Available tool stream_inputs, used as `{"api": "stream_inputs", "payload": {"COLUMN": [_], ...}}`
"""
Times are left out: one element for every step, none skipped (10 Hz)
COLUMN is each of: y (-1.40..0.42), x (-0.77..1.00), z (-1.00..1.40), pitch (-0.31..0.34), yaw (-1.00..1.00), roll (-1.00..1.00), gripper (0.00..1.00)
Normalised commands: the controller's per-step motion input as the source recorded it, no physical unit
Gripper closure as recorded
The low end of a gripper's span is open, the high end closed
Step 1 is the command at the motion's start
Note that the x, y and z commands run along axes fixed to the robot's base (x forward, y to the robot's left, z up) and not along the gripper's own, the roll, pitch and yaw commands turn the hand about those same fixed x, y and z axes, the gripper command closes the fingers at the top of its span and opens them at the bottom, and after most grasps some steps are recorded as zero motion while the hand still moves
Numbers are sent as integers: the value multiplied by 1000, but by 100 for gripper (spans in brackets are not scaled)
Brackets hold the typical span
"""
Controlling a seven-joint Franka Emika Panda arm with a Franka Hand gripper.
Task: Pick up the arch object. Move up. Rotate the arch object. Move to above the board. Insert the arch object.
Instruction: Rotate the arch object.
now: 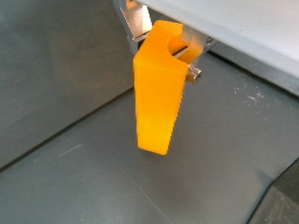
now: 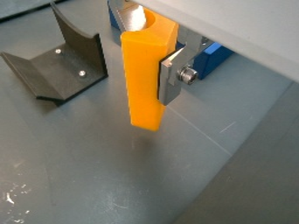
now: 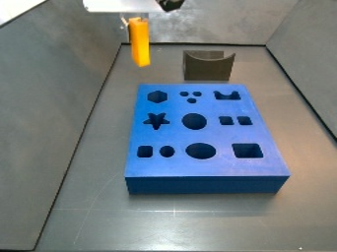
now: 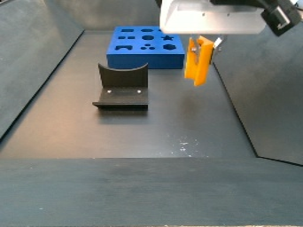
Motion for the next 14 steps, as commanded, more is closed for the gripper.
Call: {"api": "stream_inputs", "payload": {"y": [-9,0,0,0,2,7,10,12,12,0,0,6,6,7], "x": [29,0,0,-11,-18,-18,-20,-16,-17,0,8,12,13,13], "z": [-640,0,863,817,765,629,505,334,243,0,-35,-30,-28,-28], "pitch": [-69,0,0,15,22,26,30,34,42,0,-1,-2,-2,-2], "yaw": [21,0,0,-2,-3,-7,-9,-12,-13,-1000,-1000,-1000,-1000,-1000], "roll": [-125,0,0,2,6,18,28,41,47,0,-1,-3,-3,-3], "gripper": [100,0,0,0,0,0,0,0,0,0,0,0,0,0]}}
